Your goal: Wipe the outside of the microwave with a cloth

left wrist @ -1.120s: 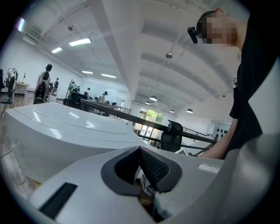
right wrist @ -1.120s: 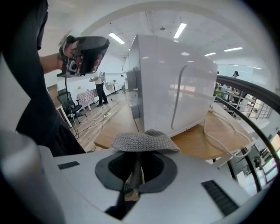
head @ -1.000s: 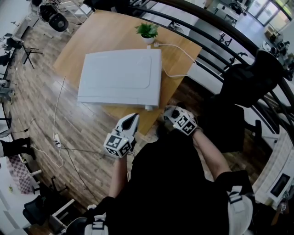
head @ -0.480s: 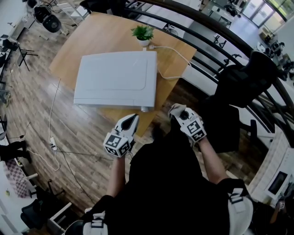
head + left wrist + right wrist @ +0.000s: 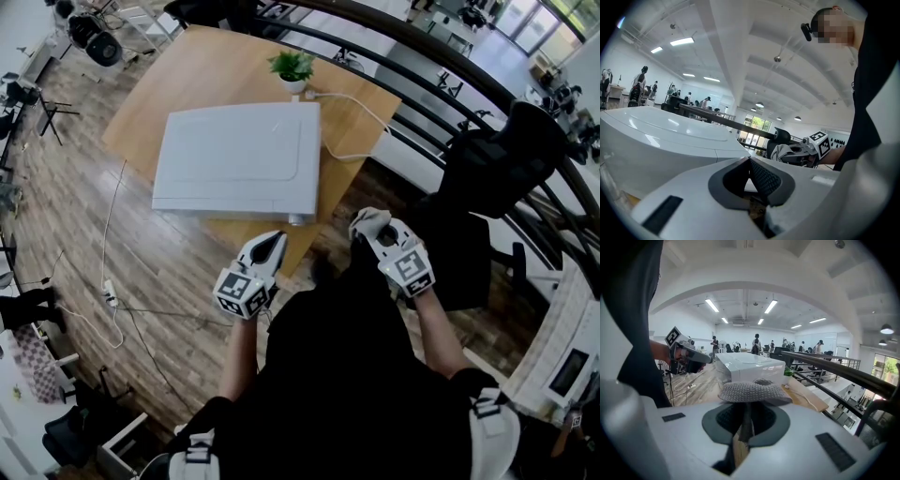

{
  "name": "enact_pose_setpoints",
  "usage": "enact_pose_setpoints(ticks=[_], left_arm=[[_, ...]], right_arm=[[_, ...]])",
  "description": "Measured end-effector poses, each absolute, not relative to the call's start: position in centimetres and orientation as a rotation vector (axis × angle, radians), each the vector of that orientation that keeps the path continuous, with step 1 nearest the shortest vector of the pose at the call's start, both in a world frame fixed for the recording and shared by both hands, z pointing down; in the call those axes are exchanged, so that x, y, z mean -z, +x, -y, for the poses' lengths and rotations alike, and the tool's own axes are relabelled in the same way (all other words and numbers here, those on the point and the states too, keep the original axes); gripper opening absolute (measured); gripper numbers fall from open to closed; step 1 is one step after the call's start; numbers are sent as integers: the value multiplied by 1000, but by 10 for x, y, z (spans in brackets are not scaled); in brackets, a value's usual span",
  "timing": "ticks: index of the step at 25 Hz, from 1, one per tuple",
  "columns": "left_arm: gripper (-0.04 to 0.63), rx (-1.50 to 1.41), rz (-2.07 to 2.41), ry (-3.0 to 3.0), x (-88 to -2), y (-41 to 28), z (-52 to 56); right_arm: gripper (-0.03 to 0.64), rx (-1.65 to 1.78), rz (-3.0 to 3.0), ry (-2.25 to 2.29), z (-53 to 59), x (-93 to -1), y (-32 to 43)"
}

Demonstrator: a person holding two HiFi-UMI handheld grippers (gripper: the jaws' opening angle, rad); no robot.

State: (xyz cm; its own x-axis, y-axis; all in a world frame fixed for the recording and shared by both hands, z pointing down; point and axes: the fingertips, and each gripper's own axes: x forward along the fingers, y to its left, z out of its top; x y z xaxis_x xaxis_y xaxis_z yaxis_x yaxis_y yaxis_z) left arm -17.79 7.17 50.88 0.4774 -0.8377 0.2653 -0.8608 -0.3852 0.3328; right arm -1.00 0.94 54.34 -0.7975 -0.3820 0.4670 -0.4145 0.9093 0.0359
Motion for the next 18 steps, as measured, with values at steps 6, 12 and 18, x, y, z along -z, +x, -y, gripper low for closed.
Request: enact_pose_setpoints(ticks=[6,12,18], left_arm=[[0,-78,1406,2320,-508,-171,-73],[0,-64,1430,2316,-503,-178,-73],[0,-57,1434,2311,-504,-179,-75]], right_arm=[[14,-83,2591,577,-13,-548,-8],[14,-47,2588,576,-10,-544,-6],[14,-18,2570,567,-11,-548,-8]])
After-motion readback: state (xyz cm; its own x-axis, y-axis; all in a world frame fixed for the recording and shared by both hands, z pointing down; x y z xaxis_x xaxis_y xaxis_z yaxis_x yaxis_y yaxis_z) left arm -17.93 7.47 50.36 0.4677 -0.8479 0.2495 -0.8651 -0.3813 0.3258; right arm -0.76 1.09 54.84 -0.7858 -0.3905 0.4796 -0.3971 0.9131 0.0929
